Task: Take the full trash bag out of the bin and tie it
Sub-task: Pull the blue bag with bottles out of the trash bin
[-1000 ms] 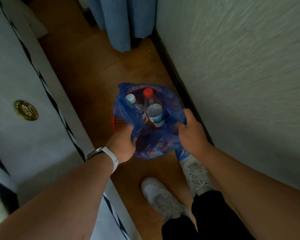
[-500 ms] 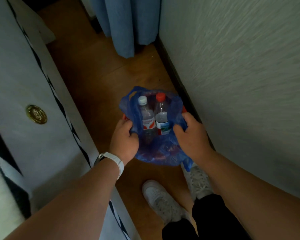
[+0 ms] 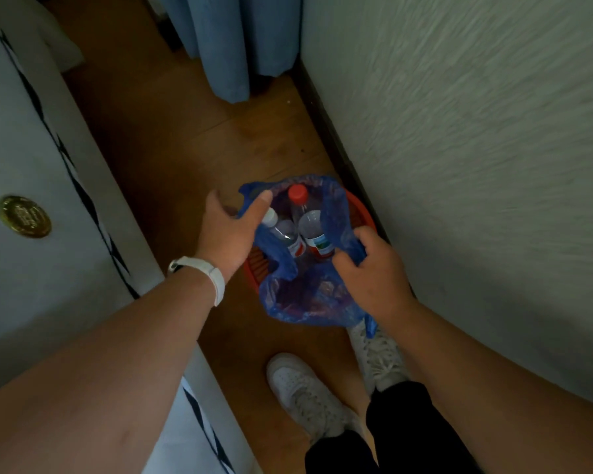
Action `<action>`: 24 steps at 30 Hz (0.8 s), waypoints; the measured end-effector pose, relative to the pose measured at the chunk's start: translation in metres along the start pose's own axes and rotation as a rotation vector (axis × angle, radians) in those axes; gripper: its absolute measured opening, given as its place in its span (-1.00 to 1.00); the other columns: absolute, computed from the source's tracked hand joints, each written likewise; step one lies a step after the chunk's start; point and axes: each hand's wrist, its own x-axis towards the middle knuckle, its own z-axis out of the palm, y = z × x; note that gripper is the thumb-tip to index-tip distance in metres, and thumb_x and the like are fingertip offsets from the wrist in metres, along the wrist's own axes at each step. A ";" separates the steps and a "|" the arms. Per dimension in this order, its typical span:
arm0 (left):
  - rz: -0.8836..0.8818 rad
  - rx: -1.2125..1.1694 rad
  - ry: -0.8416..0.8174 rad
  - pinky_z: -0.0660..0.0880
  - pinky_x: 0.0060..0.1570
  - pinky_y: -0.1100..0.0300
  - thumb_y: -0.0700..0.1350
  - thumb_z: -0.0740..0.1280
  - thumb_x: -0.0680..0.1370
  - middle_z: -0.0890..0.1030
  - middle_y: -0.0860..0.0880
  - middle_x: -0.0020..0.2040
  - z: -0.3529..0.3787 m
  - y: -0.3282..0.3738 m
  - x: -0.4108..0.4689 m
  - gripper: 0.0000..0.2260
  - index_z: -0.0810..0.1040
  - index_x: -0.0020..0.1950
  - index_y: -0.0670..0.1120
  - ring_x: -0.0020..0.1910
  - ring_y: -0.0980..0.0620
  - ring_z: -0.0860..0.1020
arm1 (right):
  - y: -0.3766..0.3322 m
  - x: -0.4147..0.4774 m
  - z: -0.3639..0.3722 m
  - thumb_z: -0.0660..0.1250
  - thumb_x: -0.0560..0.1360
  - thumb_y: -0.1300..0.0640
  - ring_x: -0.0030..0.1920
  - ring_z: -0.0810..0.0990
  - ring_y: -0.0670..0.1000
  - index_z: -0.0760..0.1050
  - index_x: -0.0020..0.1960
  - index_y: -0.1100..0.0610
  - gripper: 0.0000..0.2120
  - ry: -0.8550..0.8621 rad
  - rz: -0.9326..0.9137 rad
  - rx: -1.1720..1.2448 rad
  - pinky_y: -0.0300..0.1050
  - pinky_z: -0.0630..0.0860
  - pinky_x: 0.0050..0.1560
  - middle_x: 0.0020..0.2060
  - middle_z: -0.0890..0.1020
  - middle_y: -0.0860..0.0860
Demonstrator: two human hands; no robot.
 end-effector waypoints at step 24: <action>0.460 0.390 0.162 0.36 -0.16 0.09 -0.37 0.26 0.44 0.50 -0.13 -0.08 -0.009 0.005 0.013 -0.83 0.45 -0.03 -0.17 -0.07 -0.11 0.49 | -0.004 0.004 0.013 0.29 0.38 0.01 -0.44 0.39 0.02 0.30 -0.35 -0.05 -0.79 0.035 0.041 0.049 0.12 0.47 -0.37 -0.49 0.45 -0.11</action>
